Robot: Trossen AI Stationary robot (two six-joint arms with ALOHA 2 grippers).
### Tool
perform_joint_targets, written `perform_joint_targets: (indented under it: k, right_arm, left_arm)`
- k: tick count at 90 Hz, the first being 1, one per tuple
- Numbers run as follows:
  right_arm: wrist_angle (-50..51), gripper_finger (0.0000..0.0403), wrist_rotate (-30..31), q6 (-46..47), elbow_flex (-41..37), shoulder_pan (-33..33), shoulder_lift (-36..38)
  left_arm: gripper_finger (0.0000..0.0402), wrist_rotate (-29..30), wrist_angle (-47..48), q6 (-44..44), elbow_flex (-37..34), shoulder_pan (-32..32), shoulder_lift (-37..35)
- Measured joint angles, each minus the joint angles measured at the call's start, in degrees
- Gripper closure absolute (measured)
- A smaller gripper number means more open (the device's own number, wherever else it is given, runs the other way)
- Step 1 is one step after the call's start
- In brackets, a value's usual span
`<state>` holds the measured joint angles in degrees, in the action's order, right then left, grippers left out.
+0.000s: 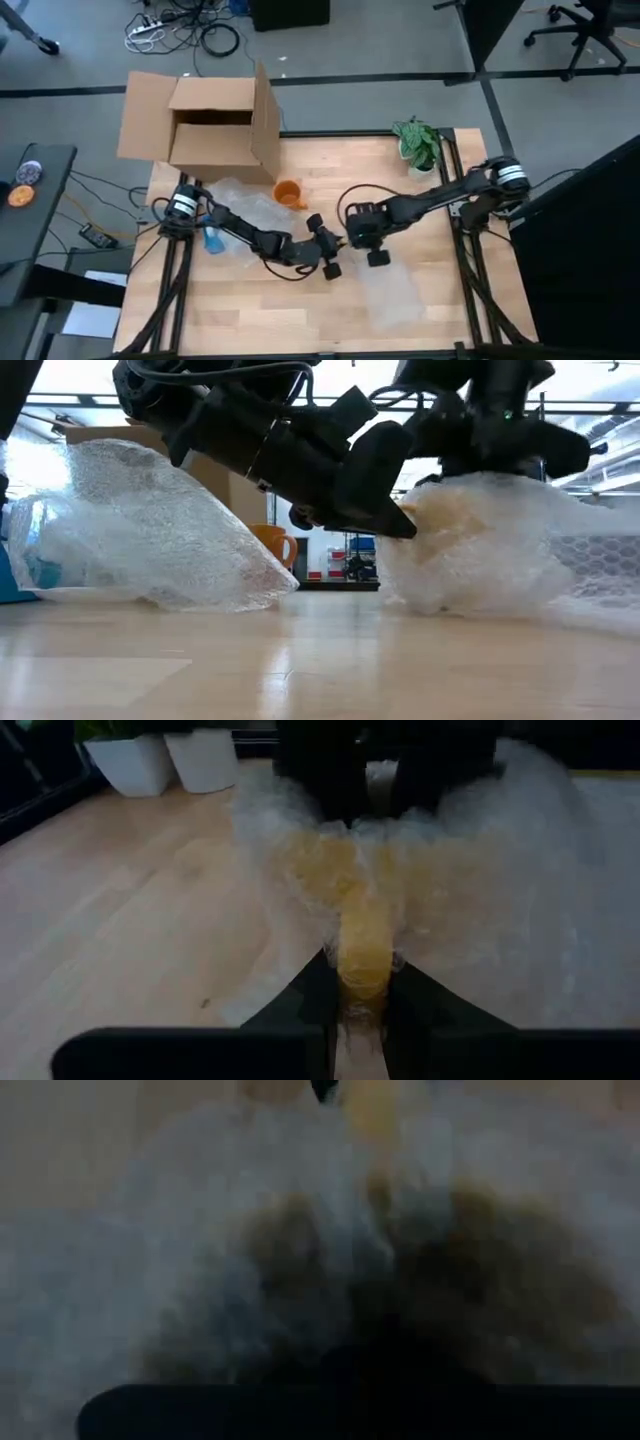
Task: Wrap mug
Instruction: Wrap the yellow mug using the transparent bubble wrap
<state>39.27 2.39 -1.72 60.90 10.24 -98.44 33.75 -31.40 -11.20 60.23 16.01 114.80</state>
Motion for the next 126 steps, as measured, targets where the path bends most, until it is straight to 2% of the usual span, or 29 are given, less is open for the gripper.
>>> perform_joint_targets:
  k: [10, 46, 64, 80, 89, 102, 116, 126]
  right_arm:
    - [1.4, 0.0402, 0.0, 0.0, 1.4, 0.1, 0.4]
    - [4.2, 0.0403, -0.9, 2.5, 2.6, -0.2, 9.5]
    - [7.8, 0.0403, 2.2, 3.3, 2.6, -0.2, 13.3]
    - [4.5, 0.0403, 3.8, 3.0, 2.8, -0.2, 15.4]
    - [2.2, 0.0403, 4.1, 1.5, 2.8, -0.2, 13.6]
    - [1.8, 0.0403, 6.3, -0.1, 2.8, -0.2, 6.5]
    - [0.8, 0.0403, 3.0, -1.1, 3.1, 0.3, -1.0]
    - [0.8, 0.0402, 2.9, -1.9, 3.3, 0.7, -3.4]
  left_arm:
    - [0.0371, 0.0, 0.0, 0.0, 0.0, 0.0, 0.0]
    - [0.0371, 0.0, -0.1, 0.0, 0.0, 0.0, 0.0]
    - [0.0371, 0.0, -0.1, 0.0, 0.0, 0.0, 0.0]
    - [0.0371, 0.0, -0.1, 0.0, 0.0, 0.0, 0.0]
    - [0.0371, 0.0, -0.1, 0.0, 0.0, 0.0, 0.0]
    - [0.0371, 0.0, -0.1, -0.4, 0.0, 0.0, 0.0]
    - [0.0371, 0.0, 0.2, -1.1, 0.0, 0.0, 0.0]
    - [0.0371, 0.0, 0.3, -1.0, -0.1, 0.0, 0.0]
